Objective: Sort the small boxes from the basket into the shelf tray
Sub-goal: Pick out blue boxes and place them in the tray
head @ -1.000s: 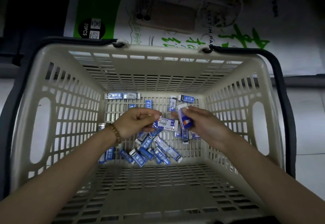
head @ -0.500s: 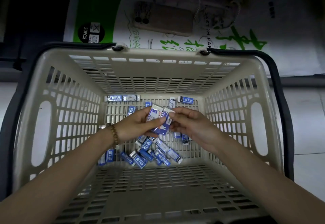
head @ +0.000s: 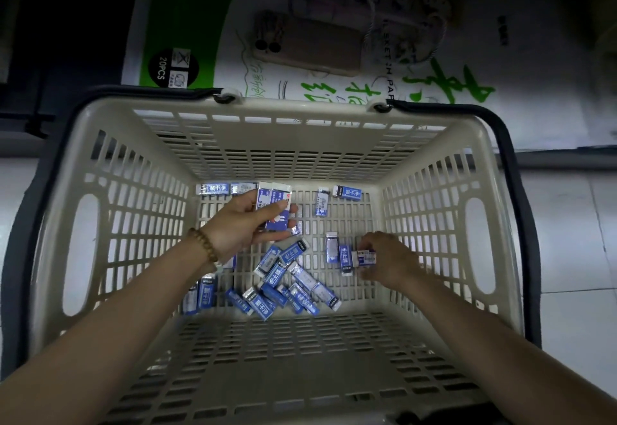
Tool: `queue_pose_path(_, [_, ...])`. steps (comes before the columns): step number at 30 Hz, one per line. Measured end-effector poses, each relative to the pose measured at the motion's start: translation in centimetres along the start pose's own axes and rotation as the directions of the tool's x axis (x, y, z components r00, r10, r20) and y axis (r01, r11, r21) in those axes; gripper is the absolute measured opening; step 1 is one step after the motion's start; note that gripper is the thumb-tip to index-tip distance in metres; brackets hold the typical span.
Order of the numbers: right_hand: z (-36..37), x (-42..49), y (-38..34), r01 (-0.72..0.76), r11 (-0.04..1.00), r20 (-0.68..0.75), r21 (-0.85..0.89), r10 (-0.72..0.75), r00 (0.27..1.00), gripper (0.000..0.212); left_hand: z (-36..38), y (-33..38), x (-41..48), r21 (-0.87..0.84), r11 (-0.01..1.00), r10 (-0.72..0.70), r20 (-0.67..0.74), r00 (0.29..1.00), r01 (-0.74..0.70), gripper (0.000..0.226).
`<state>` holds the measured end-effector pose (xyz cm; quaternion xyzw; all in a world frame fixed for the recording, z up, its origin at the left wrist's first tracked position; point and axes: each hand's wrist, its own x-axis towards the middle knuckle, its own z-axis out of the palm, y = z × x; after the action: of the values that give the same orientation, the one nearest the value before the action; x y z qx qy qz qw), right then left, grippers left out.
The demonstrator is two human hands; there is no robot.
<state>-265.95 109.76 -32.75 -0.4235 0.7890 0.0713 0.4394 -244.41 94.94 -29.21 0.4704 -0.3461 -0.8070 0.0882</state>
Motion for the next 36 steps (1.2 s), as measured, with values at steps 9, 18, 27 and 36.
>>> queue_pose_path(9, [1.0,1.1,0.7,0.087,0.957,-0.148,-0.276,-0.132,0.98,0.025,0.4,-0.4,0.3,0.056,0.998,0.003,-0.033,0.999,-0.002,0.044])
queue_pose_path(18, [-5.3,-2.1,-4.9,0.247,0.672,-0.208,0.698,-0.139,0.968,0.042,0.7,0.9,-1.4,0.142,0.99,0.027,-0.127,0.992,-0.009,0.063])
queue_pose_path(27, [-14.0,-12.9,-10.5,0.428,0.319,-0.336,0.846,-0.306,0.891,0.032,6.6,9.5,-7.6,0.207,0.955,0.195,0.09,0.977,-0.21,0.022])
queue_pose_path(36, [-20.2,-19.8,-12.8,0.547,0.198,-0.51,0.813,-0.213,0.834,0.016,14.0,16.8,-15.3,0.284,0.878,0.332,0.221,0.917,-0.386,0.054])
